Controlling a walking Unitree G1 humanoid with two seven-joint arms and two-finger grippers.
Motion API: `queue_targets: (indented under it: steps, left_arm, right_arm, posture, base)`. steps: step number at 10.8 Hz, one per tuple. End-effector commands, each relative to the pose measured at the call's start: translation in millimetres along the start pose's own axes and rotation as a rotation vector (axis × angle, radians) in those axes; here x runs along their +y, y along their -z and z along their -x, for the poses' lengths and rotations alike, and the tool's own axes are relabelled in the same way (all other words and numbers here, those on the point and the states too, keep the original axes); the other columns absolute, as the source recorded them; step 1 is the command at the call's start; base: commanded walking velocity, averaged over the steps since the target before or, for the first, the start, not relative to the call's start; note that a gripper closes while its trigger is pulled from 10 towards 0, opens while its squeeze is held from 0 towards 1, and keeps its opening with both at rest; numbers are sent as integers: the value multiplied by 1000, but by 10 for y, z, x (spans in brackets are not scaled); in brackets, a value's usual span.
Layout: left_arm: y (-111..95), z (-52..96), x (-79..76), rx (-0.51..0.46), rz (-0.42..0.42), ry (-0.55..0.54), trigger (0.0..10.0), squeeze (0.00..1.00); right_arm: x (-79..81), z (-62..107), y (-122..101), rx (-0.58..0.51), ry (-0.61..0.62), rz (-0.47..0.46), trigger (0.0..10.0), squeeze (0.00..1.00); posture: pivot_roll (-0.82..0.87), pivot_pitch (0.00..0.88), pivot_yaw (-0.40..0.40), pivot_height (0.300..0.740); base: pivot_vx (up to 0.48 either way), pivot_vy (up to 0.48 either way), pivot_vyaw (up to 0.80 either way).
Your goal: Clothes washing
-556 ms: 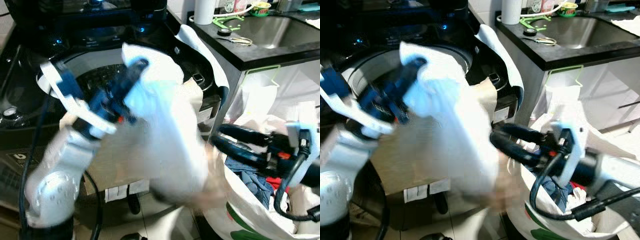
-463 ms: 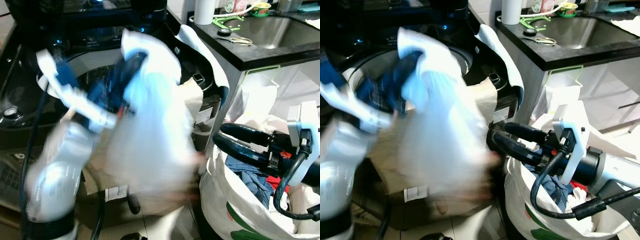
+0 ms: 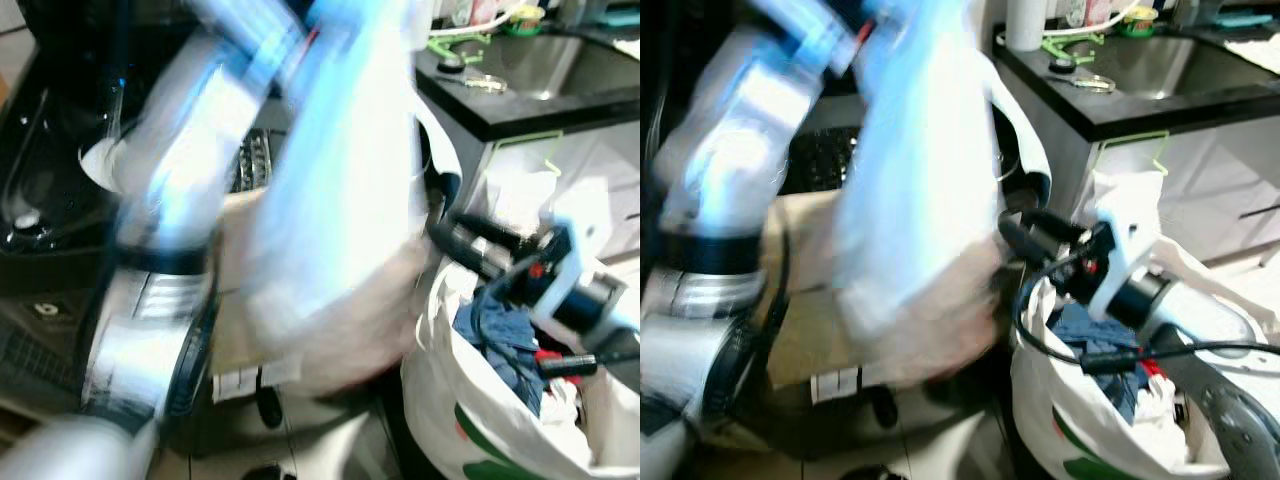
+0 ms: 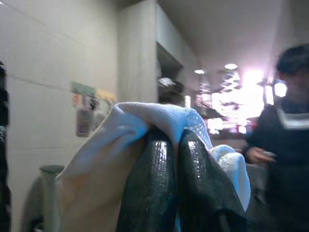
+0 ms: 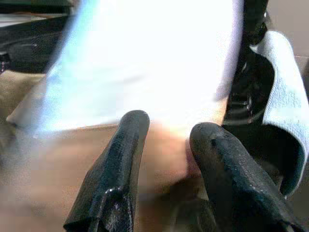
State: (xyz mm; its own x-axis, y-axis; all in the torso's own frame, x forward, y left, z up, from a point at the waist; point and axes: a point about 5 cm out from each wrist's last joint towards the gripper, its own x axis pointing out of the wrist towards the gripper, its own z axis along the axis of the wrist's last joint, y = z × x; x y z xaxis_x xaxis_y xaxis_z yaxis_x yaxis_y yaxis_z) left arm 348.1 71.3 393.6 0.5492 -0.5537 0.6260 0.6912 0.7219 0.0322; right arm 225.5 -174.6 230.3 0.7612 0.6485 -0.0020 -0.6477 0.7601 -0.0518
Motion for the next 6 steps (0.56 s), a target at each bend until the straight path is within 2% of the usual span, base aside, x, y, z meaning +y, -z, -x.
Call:
queue_targets:
  steps: [1,2,3,4,6]
  left_arm:
    - [-104,-81,75,-60,-31,-41,0,0]
    - [-201,-253,178,-96,-78,-134,0,0]
    - [-345,-406,343,-119,-245,-333,0,0]
    - [-437,-425,457,-128,-340,-448,0,0]
    - [-460,-335,654,-107,-508,-631,0,0]
  right_arm:
    - [14,0,-27,-16,9,25,10000,0]
    - [20,-12,-11,-17,22,27,10000,0]
    - [10,-23,7,-22,59,26,10000,0]
    - [-5,-24,0,-33,89,26,10000,0]
    - [-31,-3,-8,-44,132,33,10000,0]
  posture:
    - [-46,17,79,740]
    - [-48,19,81,740]
    - [-55,21,96,740]
    - [-62,23,107,740]
    - [-70,26,117,740]
  base:
    - [0,0,0]
    - [0,0,0]
    - [0,0,0]
    - [0,0,0]
    - [0,0,0]
